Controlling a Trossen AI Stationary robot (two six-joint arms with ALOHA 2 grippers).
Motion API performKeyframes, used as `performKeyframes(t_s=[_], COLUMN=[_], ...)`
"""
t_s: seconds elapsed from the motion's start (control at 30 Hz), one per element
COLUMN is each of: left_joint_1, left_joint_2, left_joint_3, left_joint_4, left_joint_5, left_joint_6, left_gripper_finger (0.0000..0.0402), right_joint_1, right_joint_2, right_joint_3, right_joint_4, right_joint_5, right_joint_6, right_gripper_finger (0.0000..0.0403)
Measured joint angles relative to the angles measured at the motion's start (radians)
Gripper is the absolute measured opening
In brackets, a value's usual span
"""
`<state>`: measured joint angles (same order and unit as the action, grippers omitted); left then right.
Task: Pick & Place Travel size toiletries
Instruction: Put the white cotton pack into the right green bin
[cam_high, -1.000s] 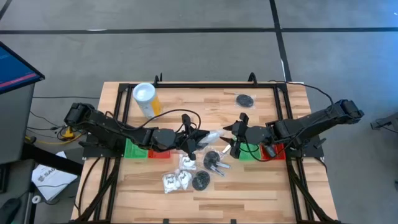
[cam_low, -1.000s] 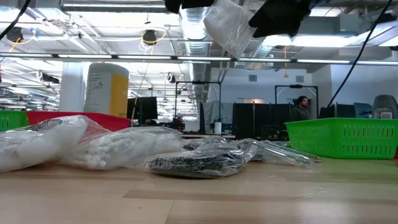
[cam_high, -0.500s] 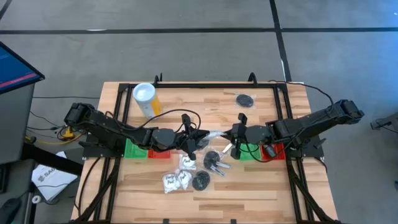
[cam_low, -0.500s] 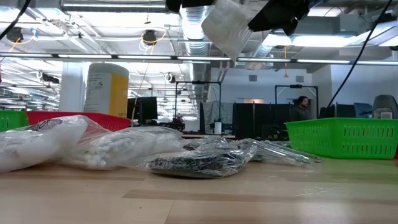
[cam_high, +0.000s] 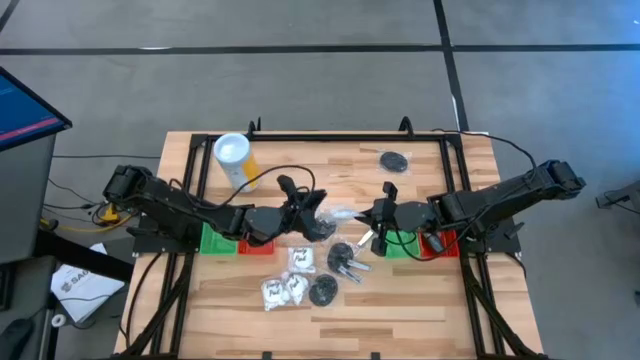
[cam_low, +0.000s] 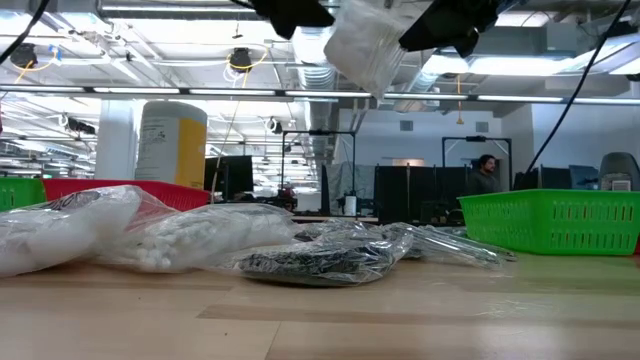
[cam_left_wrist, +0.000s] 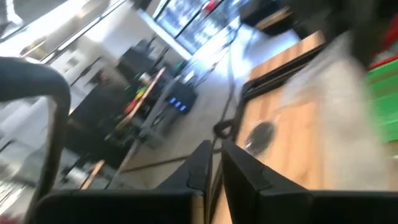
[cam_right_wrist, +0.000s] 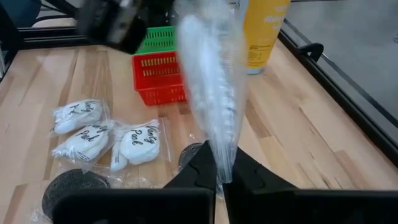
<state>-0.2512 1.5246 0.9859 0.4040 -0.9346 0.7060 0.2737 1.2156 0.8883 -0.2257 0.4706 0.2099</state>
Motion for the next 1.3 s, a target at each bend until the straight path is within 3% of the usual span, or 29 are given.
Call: performKeyframes(t_s=[0.17, 0.53, 0.7, 1.07, 1.2, 1.3], left_joint_1=[0.0, 0.0, -0.006, -0.006, -0.006, -0.006], left_joint_2=[0.0, 0.0, 0.0, 0.0, 0.0, 0.0], left_joint_3=[0.0, 0.0, 0.0, 0.0, 0.0, 0.0], left_joint_4=[-0.005, -0.101, -0.163, -0.257, -0.258, -0.258], left_joint_5=[-0.032, -0.023, 0.065, 0.368, 0.468, 0.477], left_joint_6=[-0.006, -0.165, -0.266, -0.483, -0.509, -0.513], left_gripper_finger=[0.0053, 0.0073, 0.0067, 0.0065, 0.0065, 0.0065], right_joint_1=[0.0, 0.014, 0.04, 0.207, 0.245, 0.25], right_joint_2=[0.0, -0.027, -0.058, -0.099, -0.098, -0.098], right_joint_3=[0.0, 0.001, 0.0, 0.0, -0.043, -0.077], right_joint_4=[-0.043, -0.35, -0.499, -0.804, -0.826, -0.826], right_joint_5=[0.002, 0.028, 0.056, 0.103, 0.106, 0.106], right_joint_6=[0.034, 0.254, 0.421, 0.796, 0.897, 0.941], right_gripper_finger=[0.0001, 0.0, 0.0, 0.0, 0.0, 0.0])
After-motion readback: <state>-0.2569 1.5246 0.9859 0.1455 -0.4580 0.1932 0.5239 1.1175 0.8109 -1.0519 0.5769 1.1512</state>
